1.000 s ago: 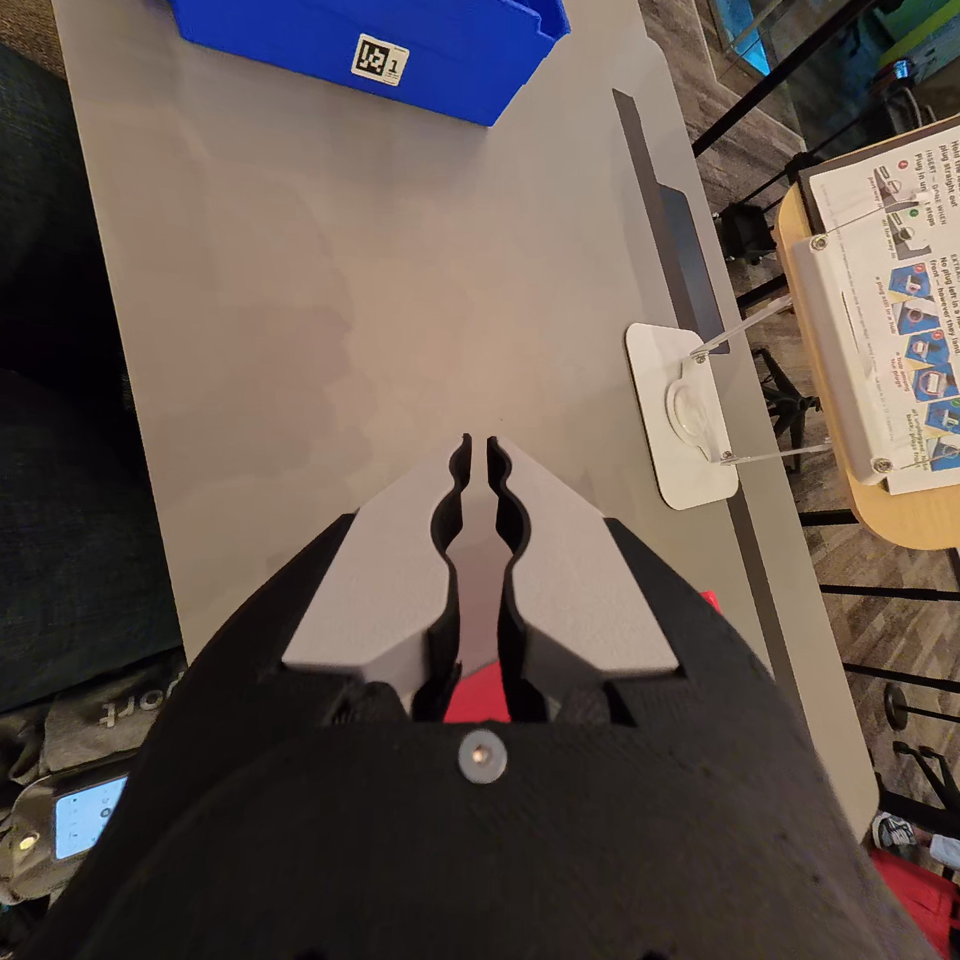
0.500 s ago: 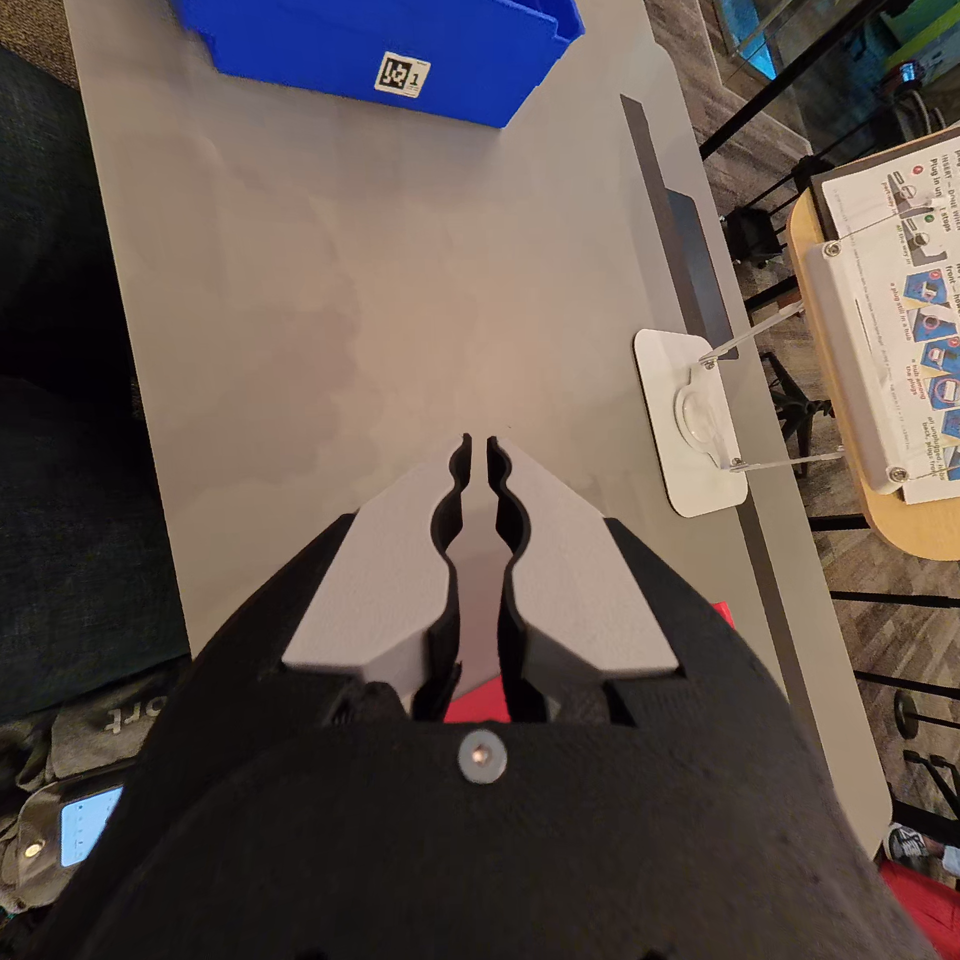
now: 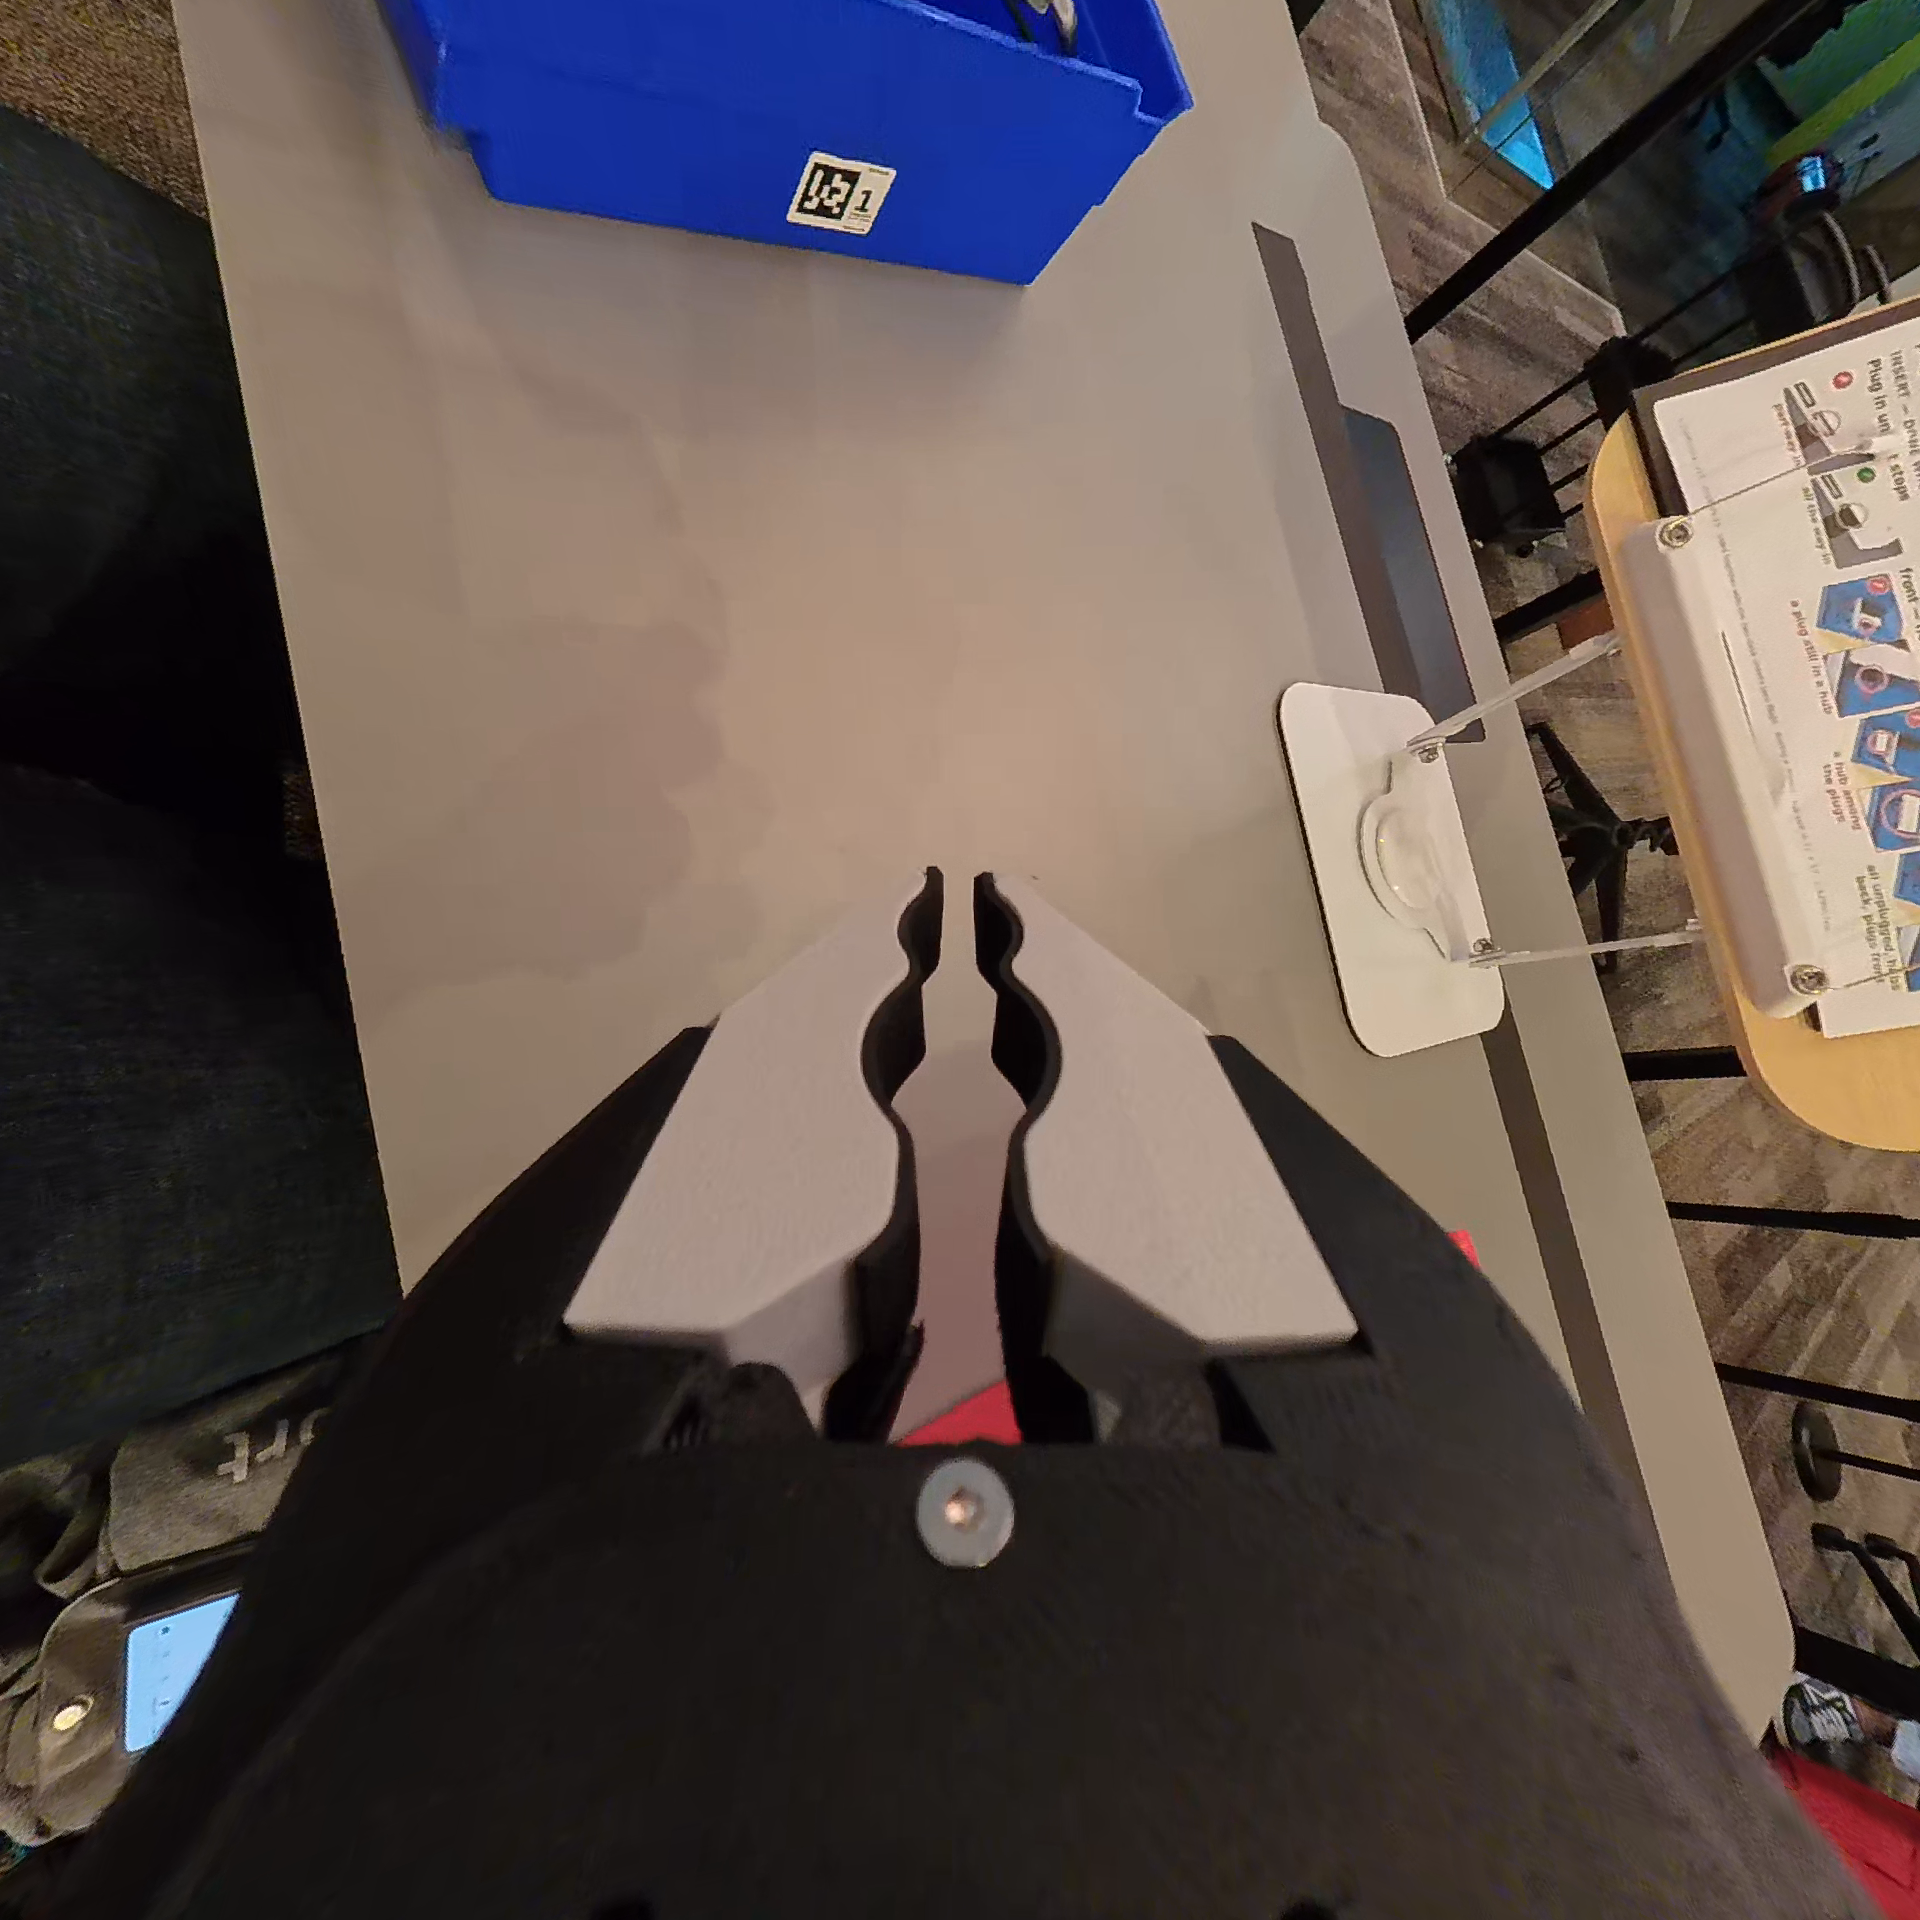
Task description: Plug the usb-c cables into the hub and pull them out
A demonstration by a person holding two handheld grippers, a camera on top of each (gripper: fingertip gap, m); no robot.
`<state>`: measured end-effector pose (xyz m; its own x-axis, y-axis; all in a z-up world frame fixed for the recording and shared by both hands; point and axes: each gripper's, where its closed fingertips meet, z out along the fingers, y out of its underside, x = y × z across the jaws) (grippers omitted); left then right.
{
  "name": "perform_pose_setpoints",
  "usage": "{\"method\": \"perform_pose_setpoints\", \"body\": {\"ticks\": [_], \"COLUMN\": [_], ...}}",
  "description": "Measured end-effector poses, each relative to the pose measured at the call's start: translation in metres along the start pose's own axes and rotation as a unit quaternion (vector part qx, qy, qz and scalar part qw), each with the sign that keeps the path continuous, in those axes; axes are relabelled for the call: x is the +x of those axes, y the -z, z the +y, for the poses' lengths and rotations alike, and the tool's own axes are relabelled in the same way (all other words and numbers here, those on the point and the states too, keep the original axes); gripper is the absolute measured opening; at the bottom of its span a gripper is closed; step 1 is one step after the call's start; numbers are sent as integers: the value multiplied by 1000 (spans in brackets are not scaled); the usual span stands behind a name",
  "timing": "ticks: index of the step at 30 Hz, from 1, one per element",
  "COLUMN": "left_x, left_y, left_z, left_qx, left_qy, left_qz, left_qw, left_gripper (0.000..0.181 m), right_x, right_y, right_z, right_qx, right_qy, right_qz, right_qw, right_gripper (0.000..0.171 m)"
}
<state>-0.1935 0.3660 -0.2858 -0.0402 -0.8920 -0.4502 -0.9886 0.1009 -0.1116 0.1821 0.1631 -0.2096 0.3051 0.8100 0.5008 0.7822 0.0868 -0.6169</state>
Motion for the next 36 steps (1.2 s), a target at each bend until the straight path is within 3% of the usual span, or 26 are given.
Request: {"method": "perform_pose_setpoints", "body": {"ticks": [25, 36], "left_x": [-55, -87], "left_y": [84, 118], "left_z": [-22, -35], "left_qx": [156, 186], "left_qy": [115, 130], "left_qz": [-153, -210], "left_qw": [969, 951], "left_gripper": [13, 12], "right_x": [-8, -13], "right_y": [-1, -1], "right_z": [-13, -17], "right_qx": [11, 19], "right_qy": [5, 4], "right_qz": [-2, 0], "right_qw": [1000, 1000], "right_gripper": [3, 3]}}
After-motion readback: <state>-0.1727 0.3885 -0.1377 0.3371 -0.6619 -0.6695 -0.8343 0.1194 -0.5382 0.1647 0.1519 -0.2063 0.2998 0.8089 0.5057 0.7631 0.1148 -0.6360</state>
